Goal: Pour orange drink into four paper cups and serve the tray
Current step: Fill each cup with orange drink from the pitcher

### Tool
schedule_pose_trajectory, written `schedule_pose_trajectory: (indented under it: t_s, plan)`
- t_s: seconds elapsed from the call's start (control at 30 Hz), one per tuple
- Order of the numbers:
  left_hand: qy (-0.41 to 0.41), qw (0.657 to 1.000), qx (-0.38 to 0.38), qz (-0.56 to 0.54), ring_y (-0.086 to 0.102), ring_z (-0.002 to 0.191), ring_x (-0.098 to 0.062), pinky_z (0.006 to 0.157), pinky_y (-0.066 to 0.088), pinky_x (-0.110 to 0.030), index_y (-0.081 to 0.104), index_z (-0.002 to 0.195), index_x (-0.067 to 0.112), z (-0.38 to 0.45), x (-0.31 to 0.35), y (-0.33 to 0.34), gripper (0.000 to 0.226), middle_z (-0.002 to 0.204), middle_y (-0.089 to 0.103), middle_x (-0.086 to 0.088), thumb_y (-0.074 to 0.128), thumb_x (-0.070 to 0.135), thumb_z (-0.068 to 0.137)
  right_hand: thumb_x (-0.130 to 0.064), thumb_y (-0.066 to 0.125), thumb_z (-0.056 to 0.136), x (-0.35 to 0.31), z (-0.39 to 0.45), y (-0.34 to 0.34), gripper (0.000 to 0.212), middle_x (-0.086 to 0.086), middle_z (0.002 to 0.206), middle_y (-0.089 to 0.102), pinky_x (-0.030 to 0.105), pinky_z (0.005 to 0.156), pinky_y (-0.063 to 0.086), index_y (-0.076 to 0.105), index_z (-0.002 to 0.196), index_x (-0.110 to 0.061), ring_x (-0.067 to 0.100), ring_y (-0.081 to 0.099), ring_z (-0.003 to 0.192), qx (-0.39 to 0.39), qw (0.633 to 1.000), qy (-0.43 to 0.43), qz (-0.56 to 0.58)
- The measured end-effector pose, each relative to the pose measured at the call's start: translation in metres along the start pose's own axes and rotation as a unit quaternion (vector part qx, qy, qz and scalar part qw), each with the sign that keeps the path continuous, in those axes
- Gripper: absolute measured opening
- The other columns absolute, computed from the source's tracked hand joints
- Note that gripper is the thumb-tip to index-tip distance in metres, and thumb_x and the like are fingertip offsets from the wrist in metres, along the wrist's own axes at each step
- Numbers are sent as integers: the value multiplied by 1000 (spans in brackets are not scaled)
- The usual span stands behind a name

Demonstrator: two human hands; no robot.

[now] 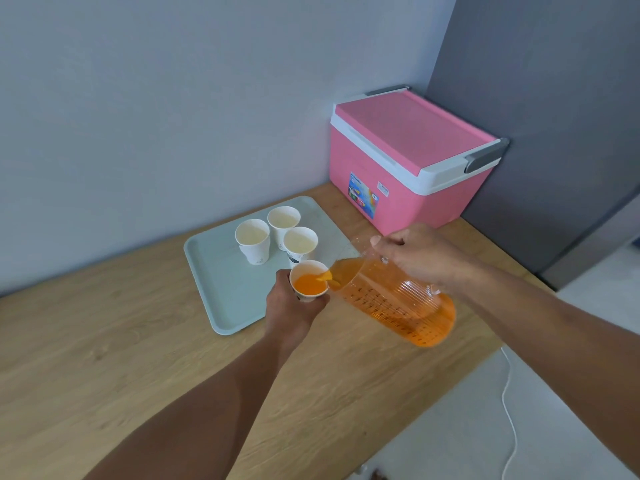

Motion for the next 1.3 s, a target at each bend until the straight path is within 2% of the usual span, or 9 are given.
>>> schedule_pose_trajectory:
  t_s: [0.3,0.53,0.6,0.7,0.77,0.9,0.97,1.07,1.3]
  plan:
    - [-3,1000,2,-11,58,101,-14,66,42,-22,46,127,28,3,-2,-6,66,118,61,8,88,37,77,-55,56,103,-6,-2,5,36,-4,108,73,26,70,45,78,98,-29,17,63,112,-1,1000,8,-3]
    - [-10,1000,21,-12,60,105,-14,71,45,-25,46,127,28,6,-3,-17,70,122,62,8,88,44,74,-48,58,105,3,0,14,37,-17,93,66,24,64,42,80,103,-19,-1,56,85,-1,997,43,63]
    - [-7,999,31,-10,61,104,-15,75,47,-29,47,124,29,7,-3,-21,68,119,64,8,89,44,73,-50,60,103,7,4,19,38,-11,97,71,28,79,50,82,101,-19,10,64,98,6,995,44,93]
    - [-2,999,44,-9,63,102,-15,78,50,-31,48,123,29,9,-3,-27,69,117,65,9,90,45,70,-55,65,98,17,10,28,40,-2,97,72,50,101,56,84,95,-20,25,67,110,16,989,66,135]
    - [1,999,53,-8,63,101,-15,78,50,-30,49,123,29,10,-4,-32,69,115,66,9,91,44,70,-55,67,96,25,15,34,39,-2,82,66,55,98,58,83,96,-20,22,66,91,17,982,91,163]
    - [-2,998,65,-5,62,98,-13,71,46,-23,50,127,24,12,-3,-40,68,112,64,10,89,43,74,-47,68,99,32,19,41,39,-7,62,55,32,77,54,81,109,-11,11,53,59,26,968,114,221]
    - [-9,997,70,-6,61,97,-12,67,44,-19,49,128,22,14,-3,-43,68,112,62,9,87,43,76,-44,69,99,33,19,44,39,-7,60,54,28,74,55,79,113,-9,8,51,56,29,962,117,246]
    - [-27,996,84,-8,61,100,-14,70,47,-25,48,131,22,20,-9,-48,69,115,61,8,86,42,77,-41,69,100,35,18,44,35,-15,49,55,33,94,59,80,113,-10,2,55,48,31,951,116,286]
    - [-66,992,110,-4,61,103,-19,75,50,-33,48,131,22,36,-26,-57,71,119,61,3,87,44,76,-41,67,101,35,15,26,32,-7,54,42,30,66,48,82,95,-14,8,42,52,35,937,93,336]
Point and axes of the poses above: each hand's wrist, its own z-axis towards the middle knuckle, its own y-axis out of the palm, x = y × z, the point moved 9 cm from there along z, towards the middle knuckle
